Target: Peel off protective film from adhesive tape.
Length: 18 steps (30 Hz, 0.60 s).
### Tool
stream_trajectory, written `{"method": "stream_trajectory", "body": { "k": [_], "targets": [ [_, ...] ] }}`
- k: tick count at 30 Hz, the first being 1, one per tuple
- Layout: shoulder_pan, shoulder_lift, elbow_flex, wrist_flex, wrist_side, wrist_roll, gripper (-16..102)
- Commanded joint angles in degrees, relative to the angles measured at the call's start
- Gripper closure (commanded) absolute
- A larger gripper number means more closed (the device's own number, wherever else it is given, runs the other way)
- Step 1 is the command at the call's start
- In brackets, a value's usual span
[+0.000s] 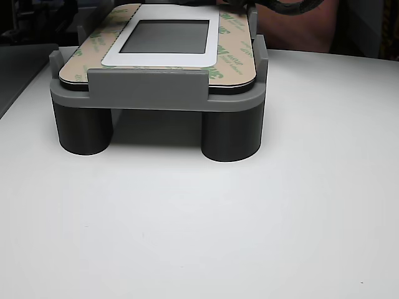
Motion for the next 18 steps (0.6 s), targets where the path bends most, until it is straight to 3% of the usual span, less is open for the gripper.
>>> {"method": "stream_trajectory", "body": {
  "k": [1,18],
  "targets": [
    [0.4,-0.8,-2.3,-1.8,0.7,-0.3,96],
    [3.3,-4.9,-0.1,-11.0,2.1,-0.2,96]
  ]
}}
